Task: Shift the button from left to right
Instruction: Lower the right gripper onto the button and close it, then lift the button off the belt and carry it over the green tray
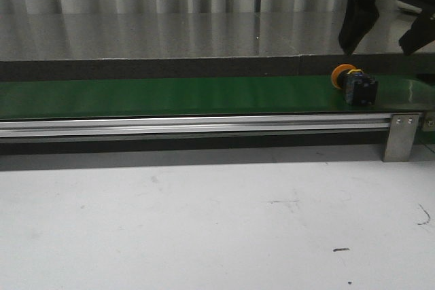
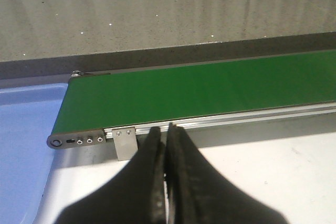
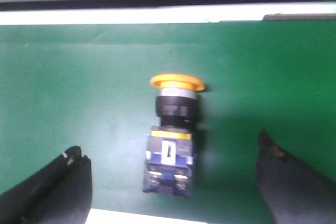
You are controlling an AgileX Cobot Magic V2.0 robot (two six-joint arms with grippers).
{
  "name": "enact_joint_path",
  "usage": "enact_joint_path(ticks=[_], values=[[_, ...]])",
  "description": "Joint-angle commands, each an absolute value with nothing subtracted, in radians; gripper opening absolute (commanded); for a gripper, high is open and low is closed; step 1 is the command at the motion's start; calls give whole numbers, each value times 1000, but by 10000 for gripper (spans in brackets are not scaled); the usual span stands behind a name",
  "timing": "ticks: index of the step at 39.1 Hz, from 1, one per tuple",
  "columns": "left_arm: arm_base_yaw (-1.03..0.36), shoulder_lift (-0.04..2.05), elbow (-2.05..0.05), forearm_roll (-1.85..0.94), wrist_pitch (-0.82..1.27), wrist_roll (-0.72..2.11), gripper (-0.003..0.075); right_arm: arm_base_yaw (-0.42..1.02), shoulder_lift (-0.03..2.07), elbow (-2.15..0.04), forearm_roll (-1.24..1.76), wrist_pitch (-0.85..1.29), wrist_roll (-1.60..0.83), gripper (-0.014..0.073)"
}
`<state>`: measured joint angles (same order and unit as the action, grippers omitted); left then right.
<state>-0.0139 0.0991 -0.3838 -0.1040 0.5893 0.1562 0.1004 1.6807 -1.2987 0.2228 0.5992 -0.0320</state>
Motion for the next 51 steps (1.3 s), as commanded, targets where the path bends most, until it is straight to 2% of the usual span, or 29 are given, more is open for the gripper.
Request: enact_joint_path(ticks=[1,6,8,11,17,22,34,51], values=[[-21,111,-408,-119,509,153,-21,100,1680,-1346,231,573,-34,645],[-21,111,-408,-119,509,153,-21,100,1723,-1348,231,575,-34,641],[-21,111,-408,-119,509,153,-21,100,1736,-1348,231,577,-34,613],[-21,111,-408,-119,509,153,-21,100,1749,-1348,231,579,-34,526],[-21,111,-408,-119,509,153,-21,100,1751,-1348,231,573,-34,291],[-21,111,-408,-119,509,153,-21,99,1749,-1348,231,564,-34,211],[-21,111,-408,-119,509,153,-21,42,1692,-1378,207,580,-34,213],[-21,111,-408,-119,509,153,-21,-269,1695,-1481,98,659,-34,216]])
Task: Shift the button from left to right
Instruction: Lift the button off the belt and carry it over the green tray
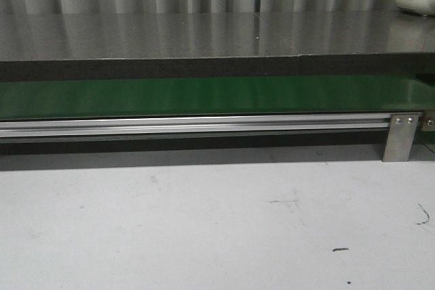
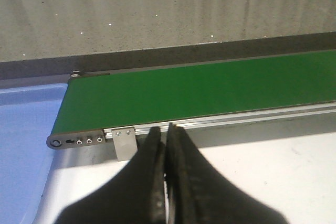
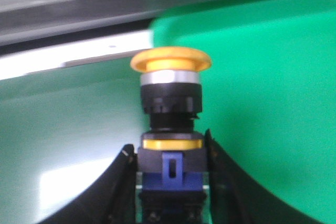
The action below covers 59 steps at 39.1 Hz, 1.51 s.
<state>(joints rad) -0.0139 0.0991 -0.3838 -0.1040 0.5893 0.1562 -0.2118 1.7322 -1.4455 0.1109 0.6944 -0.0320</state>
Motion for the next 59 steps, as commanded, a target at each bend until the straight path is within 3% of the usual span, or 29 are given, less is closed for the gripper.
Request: enact_joint_path(ticks=[1,12,26,37,43,55,59], values=[[-21,111,-408,-119,509,153,-21,-290,1706,-1481,99,661,-34,216],[-21,111,-408,-119,509,153,-21,-414,1842,-1481,96,681,-34,246],[-21,111,-408,-119,509,153,-21,-414,1910,-1490,77,688,-37,530],[-21,111,-408,-119,509,153,-21,-375,1787,-1569,77,728,-37,548],[-21,111,-408,-119,509,153,-21,-288,1695,-1583,77,724,-37,463],[-21,111,-408,-119,509,153,-21,-51,1619,-1579,77,753,-37,20],[-21,111,-408,-119,509,153,-21,14,1588,-1555,77,726,-37,-55]])
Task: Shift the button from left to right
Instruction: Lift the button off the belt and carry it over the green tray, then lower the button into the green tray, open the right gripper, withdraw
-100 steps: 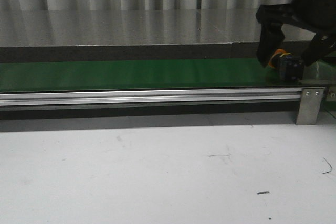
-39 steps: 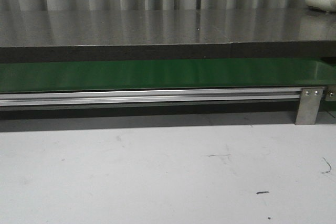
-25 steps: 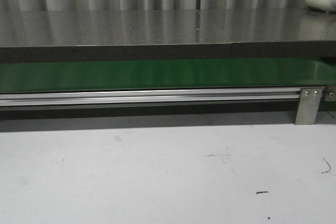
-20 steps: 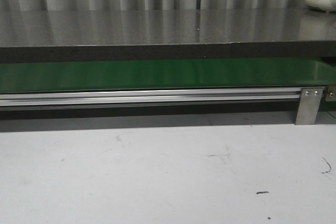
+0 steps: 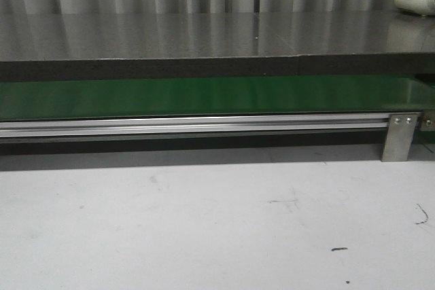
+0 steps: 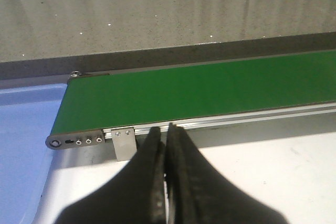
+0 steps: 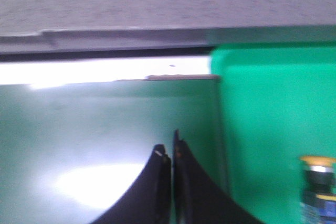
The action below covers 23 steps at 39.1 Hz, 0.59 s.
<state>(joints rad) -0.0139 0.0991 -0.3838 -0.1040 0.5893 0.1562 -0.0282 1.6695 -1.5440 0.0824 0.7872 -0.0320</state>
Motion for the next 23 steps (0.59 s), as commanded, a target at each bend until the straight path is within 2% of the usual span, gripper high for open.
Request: enact_joint_path(ticks=[1,14,23], values=[[-21,111,-408,-119,509,153,-21,31,1577,-1540,77,712,-37,-64],[-21,111,-408,-119,509,153,-21,118,1261,-1209,81,547,-37,-69],[-21,111,-408,-119,509,153,-21,118,968,-860,82,293,-37,-69]])
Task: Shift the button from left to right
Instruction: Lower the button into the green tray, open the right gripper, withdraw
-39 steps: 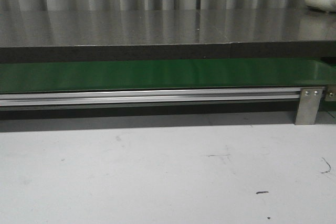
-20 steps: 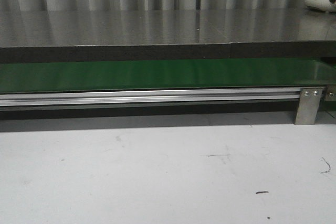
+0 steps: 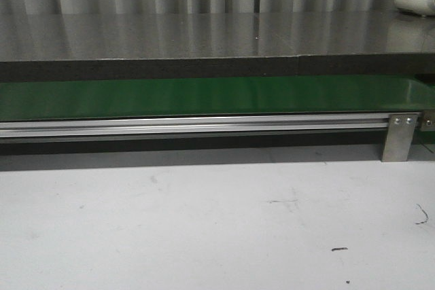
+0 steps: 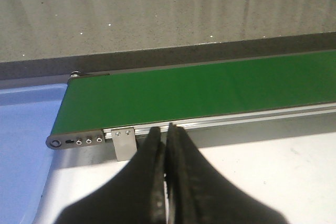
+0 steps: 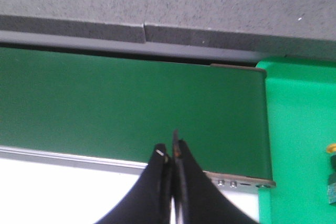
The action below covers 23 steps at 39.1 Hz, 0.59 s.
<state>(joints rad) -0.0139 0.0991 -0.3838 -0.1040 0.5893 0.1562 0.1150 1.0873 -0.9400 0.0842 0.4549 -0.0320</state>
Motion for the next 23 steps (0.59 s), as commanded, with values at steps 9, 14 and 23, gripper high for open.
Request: enact_joint_path(ticks=[9,14,23], values=[[-21,111,-408,-119,509,153,-21,118,646,-573,82,220,-37,-69],[-21,111,-408,-119,509,153,-21,118,479,-469,82,219,-37,-69],[-21,111,-408,-119,509,153,-21,118,294,-415,82,222,-37,-69]])
